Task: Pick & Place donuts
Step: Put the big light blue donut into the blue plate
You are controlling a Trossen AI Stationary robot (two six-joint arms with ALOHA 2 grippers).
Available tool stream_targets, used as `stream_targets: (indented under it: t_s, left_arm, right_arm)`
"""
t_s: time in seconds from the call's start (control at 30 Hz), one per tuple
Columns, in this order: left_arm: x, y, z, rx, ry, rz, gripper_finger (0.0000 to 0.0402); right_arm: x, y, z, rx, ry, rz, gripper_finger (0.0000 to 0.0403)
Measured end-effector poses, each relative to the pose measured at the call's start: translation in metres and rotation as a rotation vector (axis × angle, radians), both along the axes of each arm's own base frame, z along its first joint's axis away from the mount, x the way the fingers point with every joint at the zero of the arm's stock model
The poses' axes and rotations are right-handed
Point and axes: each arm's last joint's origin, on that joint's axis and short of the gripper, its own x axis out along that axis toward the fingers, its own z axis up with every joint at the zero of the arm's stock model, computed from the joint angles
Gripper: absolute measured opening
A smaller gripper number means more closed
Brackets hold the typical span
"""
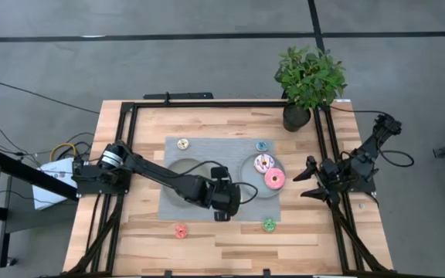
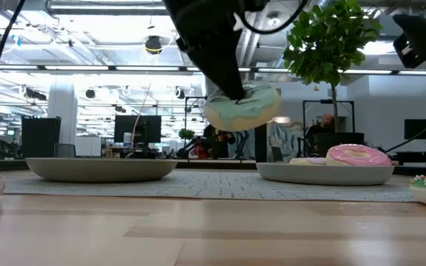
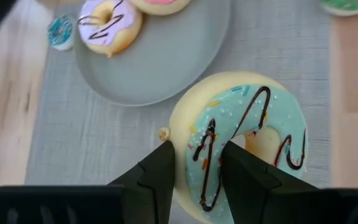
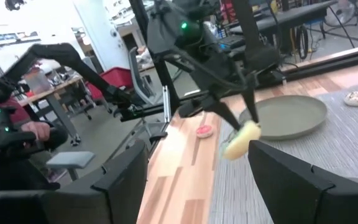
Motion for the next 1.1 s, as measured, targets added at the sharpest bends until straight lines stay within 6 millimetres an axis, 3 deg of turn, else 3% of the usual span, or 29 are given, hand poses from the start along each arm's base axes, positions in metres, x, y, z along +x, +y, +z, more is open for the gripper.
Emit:
stream_targets:
  t_s: [0.33,0.8,1.1]
  left_arm:
    - [0.004,0.020,0.000,0.059,0.023,0.010,0.0112]
    - [-0.002,0.025,-0.002,0.179,0.079,0.043,0.0112]
    - [-0.006,0.023,0.005,0.224,0.089,0.008,0.0112]
  right_arm:
    - [0.019,0.019,0.000,0.022,0.014,-0.002,0.0265]
    - [0.057,0.053,-0.019,0.051,0.038,-0.038,0.0265]
    - [0.081,0.052,-0.039,0.029,0.051,-0.171,0.0265]
